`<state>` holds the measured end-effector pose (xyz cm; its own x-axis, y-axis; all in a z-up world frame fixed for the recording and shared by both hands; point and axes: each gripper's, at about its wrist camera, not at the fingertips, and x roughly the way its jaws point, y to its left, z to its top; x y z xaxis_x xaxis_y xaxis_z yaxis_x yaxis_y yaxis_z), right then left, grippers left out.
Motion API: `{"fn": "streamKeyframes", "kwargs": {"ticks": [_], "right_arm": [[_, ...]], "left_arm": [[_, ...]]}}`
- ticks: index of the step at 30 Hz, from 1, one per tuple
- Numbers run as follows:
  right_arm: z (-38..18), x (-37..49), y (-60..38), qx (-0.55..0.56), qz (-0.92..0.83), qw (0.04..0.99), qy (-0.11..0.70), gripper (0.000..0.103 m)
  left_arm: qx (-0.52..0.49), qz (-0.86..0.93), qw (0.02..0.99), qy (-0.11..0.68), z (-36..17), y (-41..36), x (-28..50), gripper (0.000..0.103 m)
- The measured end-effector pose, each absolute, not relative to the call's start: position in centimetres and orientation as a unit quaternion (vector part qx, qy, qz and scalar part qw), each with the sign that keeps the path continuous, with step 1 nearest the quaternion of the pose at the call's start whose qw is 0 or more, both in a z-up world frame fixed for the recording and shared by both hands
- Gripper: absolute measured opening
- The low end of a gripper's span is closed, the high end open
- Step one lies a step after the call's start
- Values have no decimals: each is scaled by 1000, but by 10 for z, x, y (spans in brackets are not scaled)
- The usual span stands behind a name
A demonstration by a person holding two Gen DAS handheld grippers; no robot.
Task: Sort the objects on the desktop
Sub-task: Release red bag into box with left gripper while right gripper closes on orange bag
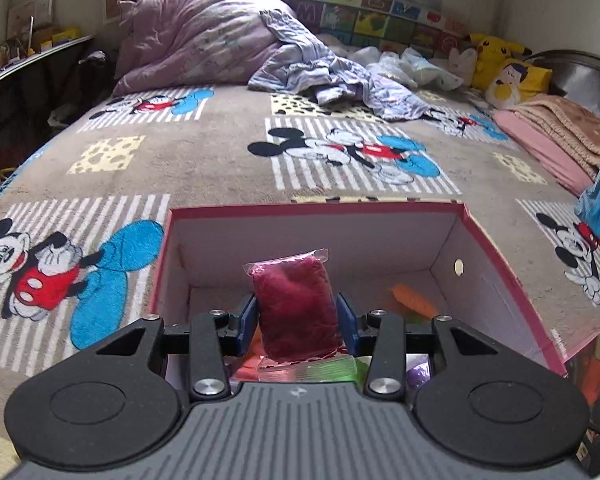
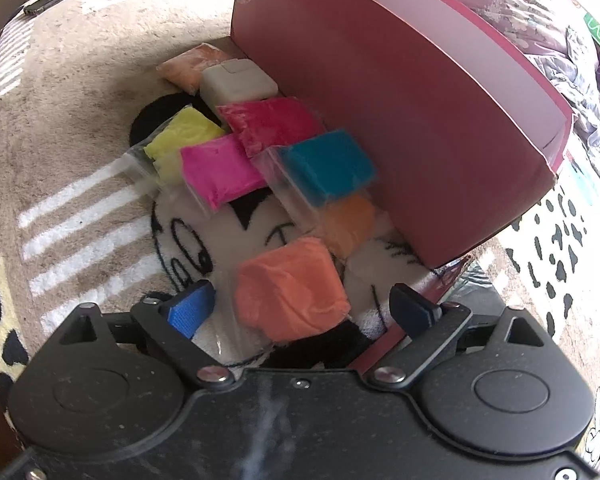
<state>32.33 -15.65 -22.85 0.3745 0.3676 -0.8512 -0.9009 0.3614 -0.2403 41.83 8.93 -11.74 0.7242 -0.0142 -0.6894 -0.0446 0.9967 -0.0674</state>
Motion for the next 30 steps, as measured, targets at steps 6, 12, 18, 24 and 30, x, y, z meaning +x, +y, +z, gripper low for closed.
{"fn": "streamKeyframes", "kwargs": {"ticks": [6, 12, 18, 24, 30], "right_arm": [[-227, 316, -154, -395, 428, 737, 342, 95], [-224, 308, -147, -435, 428, 724, 322, 96], [-219, 309, -141, -448, 433, 710, 328, 91], [-215, 308, -146, -439, 450, 703, 332, 69], [-212, 306, -145, -446, 453, 697, 330, 51]], "left_arm": [[-22, -9, 924, 382, -126, 80, 420, 48], [-7, -12, 925, 379, -121, 76, 416, 50], [-1, -52, 925, 377, -110, 73, 407, 50], [63, -141, 919, 363, -96, 50, 386, 50], [140, -204, 902, 353, -94, 18, 359, 50]]}}
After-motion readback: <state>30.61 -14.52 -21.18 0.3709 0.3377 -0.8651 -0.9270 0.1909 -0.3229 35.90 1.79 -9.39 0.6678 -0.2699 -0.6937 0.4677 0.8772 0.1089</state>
